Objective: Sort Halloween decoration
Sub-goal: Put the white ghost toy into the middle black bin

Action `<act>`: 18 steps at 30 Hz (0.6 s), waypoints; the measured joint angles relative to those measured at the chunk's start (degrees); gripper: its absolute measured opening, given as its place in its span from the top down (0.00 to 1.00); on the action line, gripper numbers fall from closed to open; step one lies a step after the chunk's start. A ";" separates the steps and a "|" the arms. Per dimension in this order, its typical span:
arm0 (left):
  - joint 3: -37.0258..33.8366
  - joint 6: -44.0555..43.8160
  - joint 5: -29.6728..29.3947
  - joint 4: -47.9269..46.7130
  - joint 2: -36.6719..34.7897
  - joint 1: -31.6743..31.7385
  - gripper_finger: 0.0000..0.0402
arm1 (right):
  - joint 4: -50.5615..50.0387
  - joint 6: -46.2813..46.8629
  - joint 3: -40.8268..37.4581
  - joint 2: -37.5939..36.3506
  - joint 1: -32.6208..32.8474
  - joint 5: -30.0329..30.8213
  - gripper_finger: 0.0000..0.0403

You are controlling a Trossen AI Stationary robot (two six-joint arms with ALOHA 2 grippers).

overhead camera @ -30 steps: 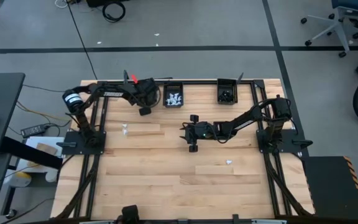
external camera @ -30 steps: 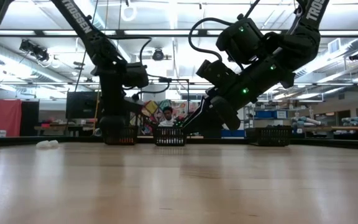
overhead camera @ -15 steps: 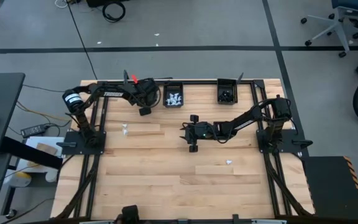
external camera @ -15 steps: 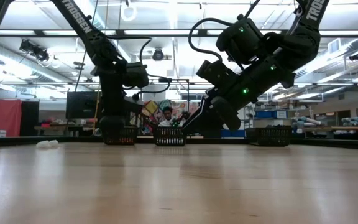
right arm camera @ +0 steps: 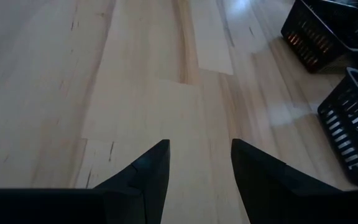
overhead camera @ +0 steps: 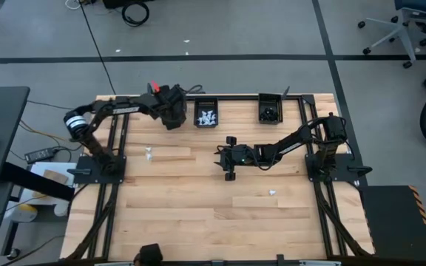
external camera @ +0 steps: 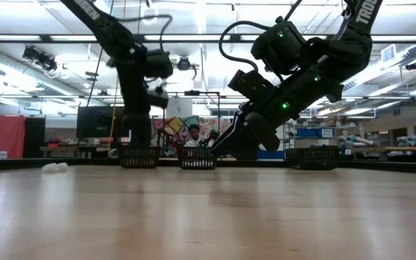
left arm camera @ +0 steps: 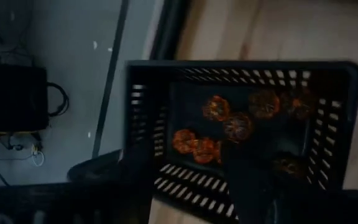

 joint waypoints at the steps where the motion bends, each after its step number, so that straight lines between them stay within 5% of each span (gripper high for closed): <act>1: 0.03 -0.95 -0.02 -0.56 -1.22 -0.12 0.60 | 0.02 0.00 0.00 0.00 0.00 0.02 0.56; 10: 0.01 -9.57 3.68 -18.16 -12.95 -2.56 0.60 | 0.07 0.01 0.00 0.00 0.00 0.02 0.56; 18: -2.67 -12.32 9.00 -31.62 -13.86 -4.60 0.60 | 0.42 0.51 0.02 0.00 0.06 -0.01 0.56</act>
